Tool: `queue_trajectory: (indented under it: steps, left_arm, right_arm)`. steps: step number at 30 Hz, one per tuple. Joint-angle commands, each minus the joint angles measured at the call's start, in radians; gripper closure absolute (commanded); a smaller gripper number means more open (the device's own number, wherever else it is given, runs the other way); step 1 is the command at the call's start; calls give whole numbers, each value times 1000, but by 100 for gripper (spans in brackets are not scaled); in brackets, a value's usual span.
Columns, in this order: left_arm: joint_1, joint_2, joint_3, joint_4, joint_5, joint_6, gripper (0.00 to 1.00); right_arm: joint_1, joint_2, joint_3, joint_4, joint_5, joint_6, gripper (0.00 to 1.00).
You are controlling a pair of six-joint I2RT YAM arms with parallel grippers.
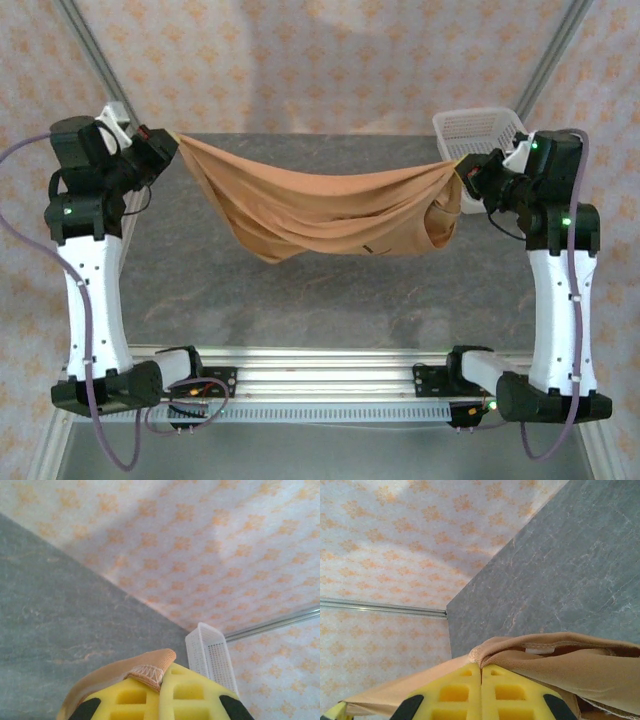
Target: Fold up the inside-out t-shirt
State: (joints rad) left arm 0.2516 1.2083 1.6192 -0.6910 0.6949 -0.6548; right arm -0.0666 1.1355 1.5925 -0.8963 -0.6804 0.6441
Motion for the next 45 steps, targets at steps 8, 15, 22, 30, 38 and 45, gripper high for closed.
queue_trajectory:
  steps: [8, 15, 22, 30, 38, 45]
  left_arm:
    - [-79, 343, -28, 10, -106, 82, 100]
    - [-272, 340, -146, -36, -387, 186, 37]
    - [-502, 304, -258, 29, -415, 183, 41]
    - [-645, 367, -368, 175, -377, 91, 43]
    - [-808, 622, -95, 104, -320, 358, 36]
    - [-915, 927, 265, -39, -351, 628, 35]
  right_arm:
    - [-7, 317, -237, 267, 77, 42, 99]
    - [77, 345, -335, 226, 272, -11, 60]
    - [301, 379, -431, 244, 410, -23, 58]
    - [393, 587, -453, 392, 387, 29, 76]
    - [394, 529, -642, 469, 383, 34, 100]
    - [371, 252, -896, 533, 432, 80, 100]
